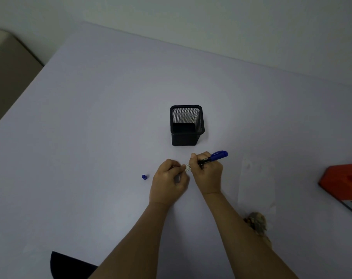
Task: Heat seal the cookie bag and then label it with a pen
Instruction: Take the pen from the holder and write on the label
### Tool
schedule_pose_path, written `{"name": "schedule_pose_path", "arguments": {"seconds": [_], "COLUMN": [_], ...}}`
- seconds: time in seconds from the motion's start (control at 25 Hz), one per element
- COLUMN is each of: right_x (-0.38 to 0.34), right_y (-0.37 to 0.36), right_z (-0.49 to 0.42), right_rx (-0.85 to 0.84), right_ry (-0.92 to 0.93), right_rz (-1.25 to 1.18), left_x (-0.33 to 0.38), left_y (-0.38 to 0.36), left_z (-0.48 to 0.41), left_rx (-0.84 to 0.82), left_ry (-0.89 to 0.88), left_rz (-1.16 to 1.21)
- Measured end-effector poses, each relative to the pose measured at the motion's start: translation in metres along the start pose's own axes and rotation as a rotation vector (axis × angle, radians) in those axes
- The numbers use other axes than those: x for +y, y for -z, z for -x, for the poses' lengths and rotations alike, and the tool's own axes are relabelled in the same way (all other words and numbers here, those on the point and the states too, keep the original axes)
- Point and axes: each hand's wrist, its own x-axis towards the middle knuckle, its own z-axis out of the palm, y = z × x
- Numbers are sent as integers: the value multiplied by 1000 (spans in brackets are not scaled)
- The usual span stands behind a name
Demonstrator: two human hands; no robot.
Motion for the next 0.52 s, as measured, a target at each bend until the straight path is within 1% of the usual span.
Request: {"name": "schedule_pose_path", "arguments": {"seconds": [0.52], "right_x": [2], "right_y": [1], "right_z": [2], "right_rx": [-13], "right_ry": [57], "right_rz": [25], "left_x": [1], "left_y": [0], "left_z": [-1], "left_rx": [-2], "left_ry": [-6], "left_rz": [-13]}}
